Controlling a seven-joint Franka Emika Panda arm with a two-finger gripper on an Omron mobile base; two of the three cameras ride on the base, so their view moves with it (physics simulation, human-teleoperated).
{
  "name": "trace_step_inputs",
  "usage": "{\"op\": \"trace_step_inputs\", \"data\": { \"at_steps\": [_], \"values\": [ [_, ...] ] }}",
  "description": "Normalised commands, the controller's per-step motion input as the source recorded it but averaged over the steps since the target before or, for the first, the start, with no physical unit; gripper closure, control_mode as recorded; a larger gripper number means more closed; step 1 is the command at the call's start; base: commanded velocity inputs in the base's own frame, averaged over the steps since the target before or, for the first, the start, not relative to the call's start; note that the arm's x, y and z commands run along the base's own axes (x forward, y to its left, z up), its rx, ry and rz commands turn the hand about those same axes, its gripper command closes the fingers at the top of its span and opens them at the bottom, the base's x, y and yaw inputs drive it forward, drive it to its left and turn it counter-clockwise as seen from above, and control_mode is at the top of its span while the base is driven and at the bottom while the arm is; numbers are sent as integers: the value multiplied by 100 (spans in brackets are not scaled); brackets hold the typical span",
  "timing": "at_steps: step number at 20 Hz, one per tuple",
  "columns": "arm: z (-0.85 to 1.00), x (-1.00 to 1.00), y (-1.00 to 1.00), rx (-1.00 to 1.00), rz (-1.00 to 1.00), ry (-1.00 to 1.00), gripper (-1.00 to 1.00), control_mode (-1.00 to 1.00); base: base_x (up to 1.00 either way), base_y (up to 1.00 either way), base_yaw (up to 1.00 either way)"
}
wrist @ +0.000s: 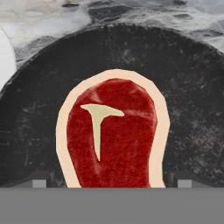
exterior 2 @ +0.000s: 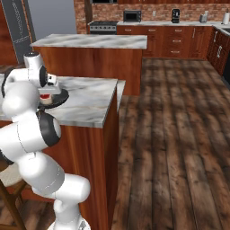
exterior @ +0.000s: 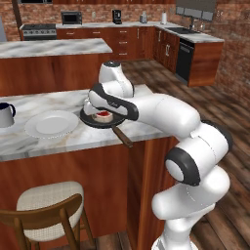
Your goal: Pick up the pan with the steak in it and place it on the dining table. Then place the steak on the plate.
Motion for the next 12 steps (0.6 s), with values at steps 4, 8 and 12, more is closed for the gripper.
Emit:
{"op": "trace_step_inputs", "data": {
  "at_steps": [4, 8, 12],
  "values": [
    [-1, 0, 0, 0, 0, 0, -100, -100, 0, 0, 0],
    [-9, 0, 0, -2, 0, 0, -100, -100, 0, 0, 0],
    [-20, 0, 0, -4, 0, 0, -100, -100, 0, 0, 0]
  ]
}}
